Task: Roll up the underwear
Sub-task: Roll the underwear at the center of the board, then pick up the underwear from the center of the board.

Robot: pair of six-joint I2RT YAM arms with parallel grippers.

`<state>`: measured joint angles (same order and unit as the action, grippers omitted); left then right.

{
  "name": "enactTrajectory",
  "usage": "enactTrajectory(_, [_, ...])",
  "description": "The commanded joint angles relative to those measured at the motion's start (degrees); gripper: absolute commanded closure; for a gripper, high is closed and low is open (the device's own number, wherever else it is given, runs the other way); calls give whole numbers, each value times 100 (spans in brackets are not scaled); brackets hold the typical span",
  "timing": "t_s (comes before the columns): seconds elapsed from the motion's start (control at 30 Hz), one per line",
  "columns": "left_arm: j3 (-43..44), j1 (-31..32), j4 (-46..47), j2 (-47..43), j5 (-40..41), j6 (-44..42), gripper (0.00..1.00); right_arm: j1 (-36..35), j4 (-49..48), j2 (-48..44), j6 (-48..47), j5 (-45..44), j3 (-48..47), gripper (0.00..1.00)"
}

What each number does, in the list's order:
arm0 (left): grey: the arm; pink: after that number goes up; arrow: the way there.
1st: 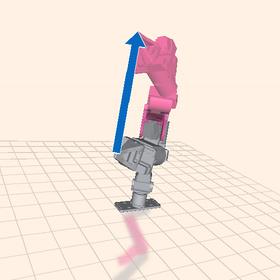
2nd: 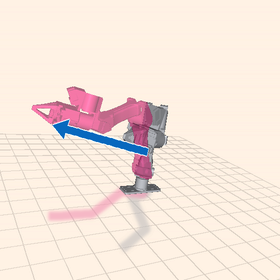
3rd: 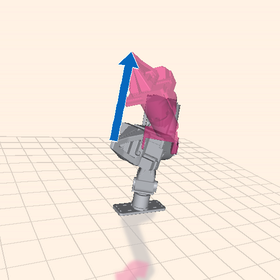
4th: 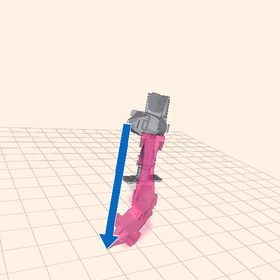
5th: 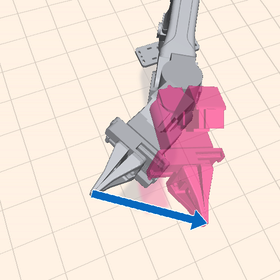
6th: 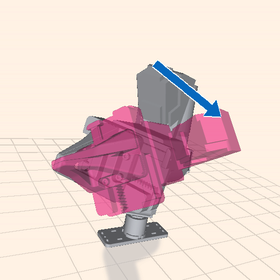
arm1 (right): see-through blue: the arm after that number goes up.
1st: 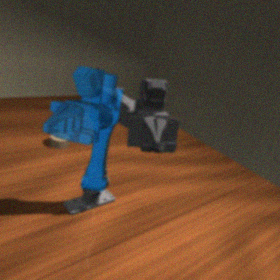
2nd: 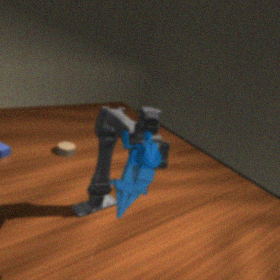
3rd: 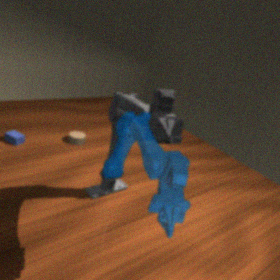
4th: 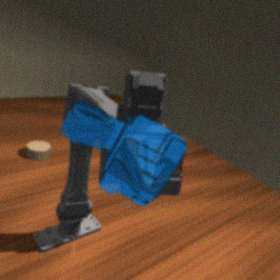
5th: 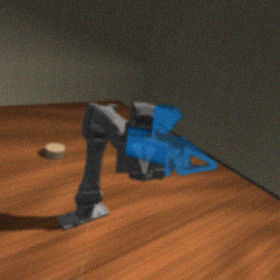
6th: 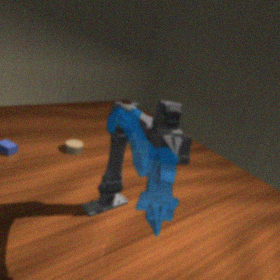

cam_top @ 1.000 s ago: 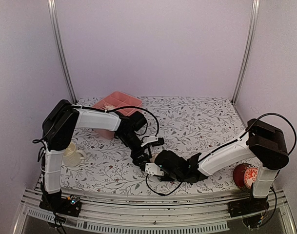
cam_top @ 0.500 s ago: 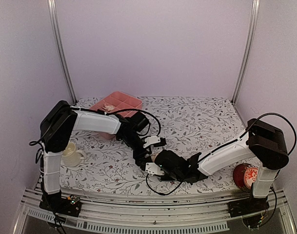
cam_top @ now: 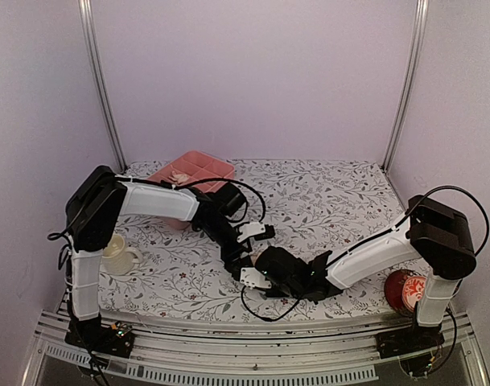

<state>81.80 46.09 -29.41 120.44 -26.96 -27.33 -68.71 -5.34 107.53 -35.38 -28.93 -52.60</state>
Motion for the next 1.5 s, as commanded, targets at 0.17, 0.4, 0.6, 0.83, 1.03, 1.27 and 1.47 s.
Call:
enactTrajectory(0.17, [139, 83, -347, 132, -63, -216, 2, 67, 601, 255, 66, 56, 6, 89])
enactTrajectory(0.4, [372, 161, -788, 560, -378, -316, 7, 65, 622, 269, 75, 46, 6, 89])
enactTrajectory(0.6, [577, 148, -965, 635, -534, -283, 26, 68, 614, 261, 66, 59, 1, 89])
enactTrajectory(0.83, [671, 190, -1063, 658, -637, -335, 42, 68, 626, 278, 75, 47, 0, 89])
enactTrajectory(1.03, [640, 229, -1111, 535, -961, -486, 30, 68, 623, 271, 75, 40, -7, 89])
enactTrajectory(1.27, [691, 240, -1093, 523, -1241, -463, 36, 68, 614, 234, 82, 32, 0, 89])
enactTrajectory(1.47, [664, 236, -942, 578, -1131, -313, 62, 67, 614, 230, 81, 0, -4, 89])
